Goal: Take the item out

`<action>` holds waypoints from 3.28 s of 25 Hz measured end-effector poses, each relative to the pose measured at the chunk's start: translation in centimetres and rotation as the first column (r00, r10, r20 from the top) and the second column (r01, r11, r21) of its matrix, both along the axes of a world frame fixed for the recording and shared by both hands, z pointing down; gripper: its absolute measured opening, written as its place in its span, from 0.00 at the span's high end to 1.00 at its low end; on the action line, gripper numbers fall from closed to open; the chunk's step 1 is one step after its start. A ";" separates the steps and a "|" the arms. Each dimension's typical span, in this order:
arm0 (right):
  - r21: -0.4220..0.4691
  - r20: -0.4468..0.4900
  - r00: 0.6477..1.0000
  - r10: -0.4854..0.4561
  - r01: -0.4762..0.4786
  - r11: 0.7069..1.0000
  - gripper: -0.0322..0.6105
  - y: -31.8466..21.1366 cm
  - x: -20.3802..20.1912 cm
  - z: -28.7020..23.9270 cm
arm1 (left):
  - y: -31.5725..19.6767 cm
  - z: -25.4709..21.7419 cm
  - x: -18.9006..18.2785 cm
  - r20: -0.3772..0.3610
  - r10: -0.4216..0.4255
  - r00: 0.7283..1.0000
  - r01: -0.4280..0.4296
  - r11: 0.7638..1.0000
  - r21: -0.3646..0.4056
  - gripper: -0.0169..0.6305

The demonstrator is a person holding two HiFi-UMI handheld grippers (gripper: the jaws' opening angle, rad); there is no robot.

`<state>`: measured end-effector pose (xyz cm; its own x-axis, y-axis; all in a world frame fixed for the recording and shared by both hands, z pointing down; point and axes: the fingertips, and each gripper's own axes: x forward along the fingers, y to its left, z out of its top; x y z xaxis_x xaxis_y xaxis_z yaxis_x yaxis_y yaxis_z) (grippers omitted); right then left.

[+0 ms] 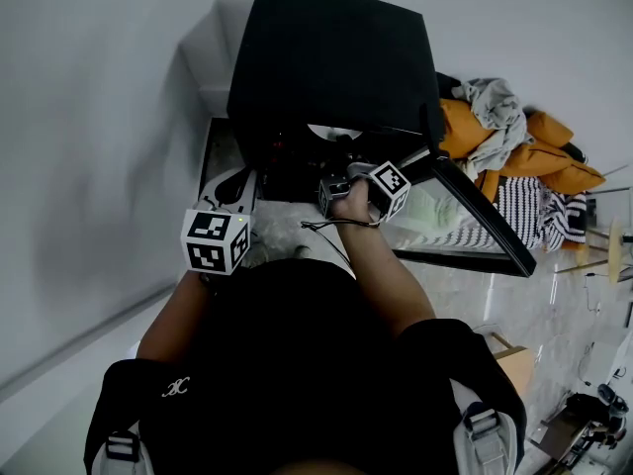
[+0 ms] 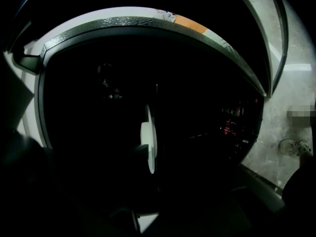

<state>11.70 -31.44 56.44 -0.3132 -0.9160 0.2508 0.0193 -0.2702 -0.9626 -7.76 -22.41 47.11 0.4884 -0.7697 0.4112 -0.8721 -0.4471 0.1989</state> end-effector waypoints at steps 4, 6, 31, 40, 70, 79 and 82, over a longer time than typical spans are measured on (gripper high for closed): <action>-0.018 0.018 1.000 0.019 -0.019 1.000 0.80 -0.6 0.3 0.4 | -0.1 0.0 0.0 0.003 0.004 1.000 -0.004 1.000 0.000 0.96; -0.013 0.022 1.000 0.017 -0.016 1.000 0.80 -0.9 0.2 0.5 | -0.3 0.2 -0.2 0.004 0.004 1.000 -0.004 1.000 -0.001 0.96; 0.145 0.012 0.994 -0.112 0.109 0.983 0.92 1.3 0.2 -2.2 | -0.1 0.0 1.8 -0.008 0.048 0.999 -0.048 0.999 0.004 0.96; 0.133 -0.058 0.979 -0.194 0.200 0.971 0.92 3.6 -0.5 -2.6 | 0.0 0.1 2.5 -0.014 0.075 0.997 -0.075 0.997 0.003 0.96; 0.065 -0.061 0.960 -0.275 0.279 0.958 0.92 18.1 -0.7 -3.0 | -0.1 1.2 5.3 -0.021 0.215 0.976 -0.215 0.976 -0.020 0.96; 0.075 -0.091 0.965 -0.247 0.254 0.964 0.92 20.5 -0.2 -4.0 | 1.4 1.3 6.0 -0.030 0.243 0.970 -0.243 0.970 -0.028 0.96; 0.080 -0.097 0.964 -0.249 0.257 0.963 0.92 20.7 -0.3 -4.0 | 1.7 1.5 5.9 -0.028 0.242 0.970 -0.243 0.969 -0.032 0.96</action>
